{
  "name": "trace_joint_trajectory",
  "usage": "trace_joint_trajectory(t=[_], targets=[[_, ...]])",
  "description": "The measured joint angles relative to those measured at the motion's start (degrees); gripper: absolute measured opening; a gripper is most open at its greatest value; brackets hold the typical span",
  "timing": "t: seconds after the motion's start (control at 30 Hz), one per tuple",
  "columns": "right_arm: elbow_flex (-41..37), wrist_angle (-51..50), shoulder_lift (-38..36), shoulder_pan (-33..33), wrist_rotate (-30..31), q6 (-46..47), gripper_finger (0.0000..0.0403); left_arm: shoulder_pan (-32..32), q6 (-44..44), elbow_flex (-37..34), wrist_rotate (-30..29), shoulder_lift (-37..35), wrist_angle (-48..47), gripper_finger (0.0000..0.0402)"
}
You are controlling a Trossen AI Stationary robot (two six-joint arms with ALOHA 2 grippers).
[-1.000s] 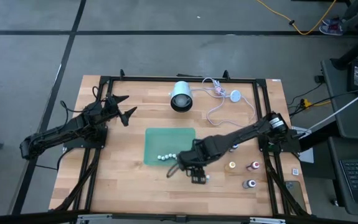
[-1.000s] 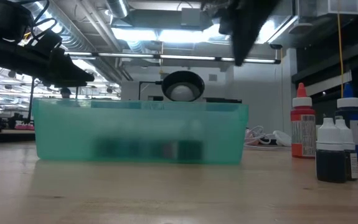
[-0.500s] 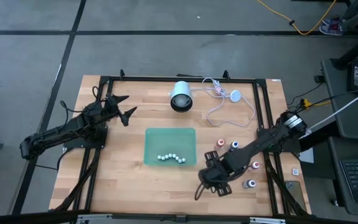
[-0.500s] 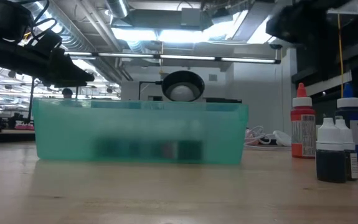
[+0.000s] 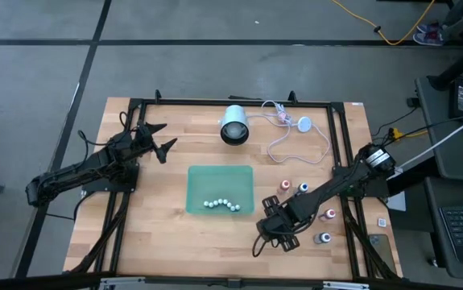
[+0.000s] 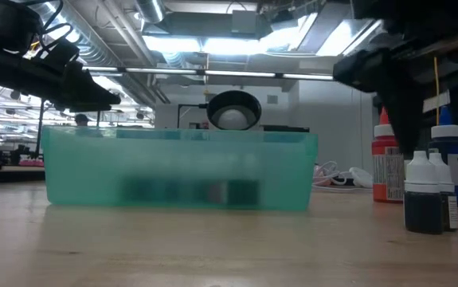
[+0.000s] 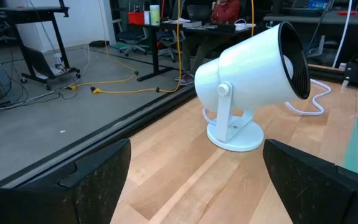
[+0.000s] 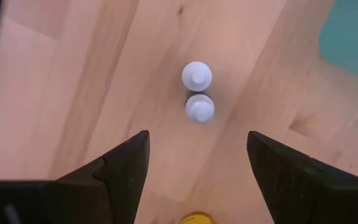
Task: Pick & Place food coloring
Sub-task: Put the right small black food coloring bottle into the bin
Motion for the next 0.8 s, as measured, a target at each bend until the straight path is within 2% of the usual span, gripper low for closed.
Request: trace_joint_trajectory(t=[0.8], targets=[[0.00, 3.38, 4.74, -1.41, -0.45, 0.32, 0.0264, -0.02, 0.00, -0.01, 0.00, 0.02, -0.02, 0.0361]])
